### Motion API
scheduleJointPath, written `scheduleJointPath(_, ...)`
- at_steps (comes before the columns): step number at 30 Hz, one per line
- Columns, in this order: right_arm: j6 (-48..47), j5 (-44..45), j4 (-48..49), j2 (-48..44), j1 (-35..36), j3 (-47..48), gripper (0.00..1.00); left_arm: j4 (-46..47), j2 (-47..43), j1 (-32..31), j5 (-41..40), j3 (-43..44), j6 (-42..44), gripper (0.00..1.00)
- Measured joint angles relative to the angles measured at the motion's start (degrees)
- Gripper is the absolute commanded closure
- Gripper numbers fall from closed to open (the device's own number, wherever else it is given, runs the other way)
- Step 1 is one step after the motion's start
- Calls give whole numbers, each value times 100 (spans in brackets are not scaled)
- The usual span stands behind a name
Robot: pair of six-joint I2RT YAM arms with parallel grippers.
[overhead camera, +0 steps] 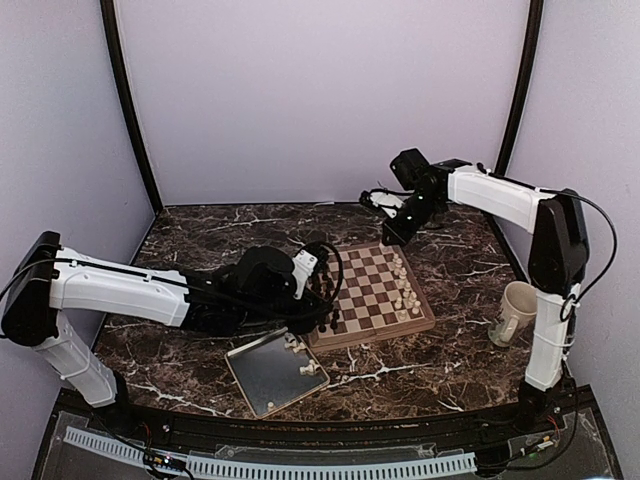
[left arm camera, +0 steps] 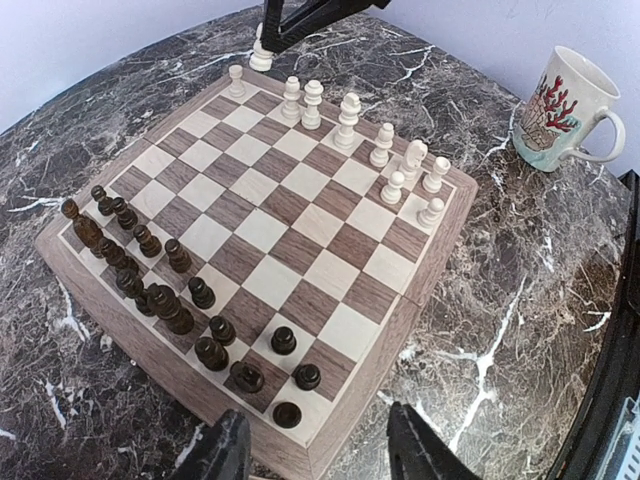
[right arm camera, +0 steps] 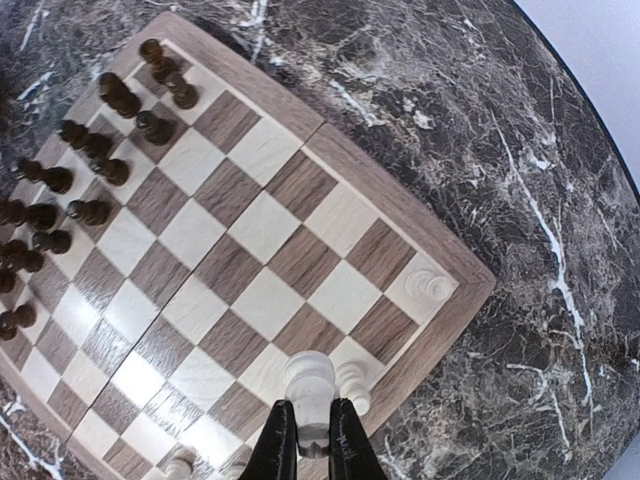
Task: Set up the chess pieces on the board
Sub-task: Place the knight at g1.
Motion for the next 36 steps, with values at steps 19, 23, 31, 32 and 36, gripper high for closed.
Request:
scheduleJointPath(19, 0, 1005, -269, 1021, -72, 684, 94, 175, -151, 0, 0, -284, -66, 51)
scheduleJointPath(23, -2, 1025, -286, 1119, -107, 754, 94, 201, -151, 0, 2, -284, -96, 51)
scheduleJointPath(31, -2, 1064, -286, 1268, -157, 866, 93, 201, -151, 0, 4, -291, -146, 51)
scheduleJointPath(32, -2, 1067, -284, 1287, -162, 868, 93, 199, -151, 0, 7, -293, -149, 51)
scheduleJointPath(36, -2, 1069, -284, 1412, -162, 868, 85, 201, -151, 0, 4, -293, -166, 51)
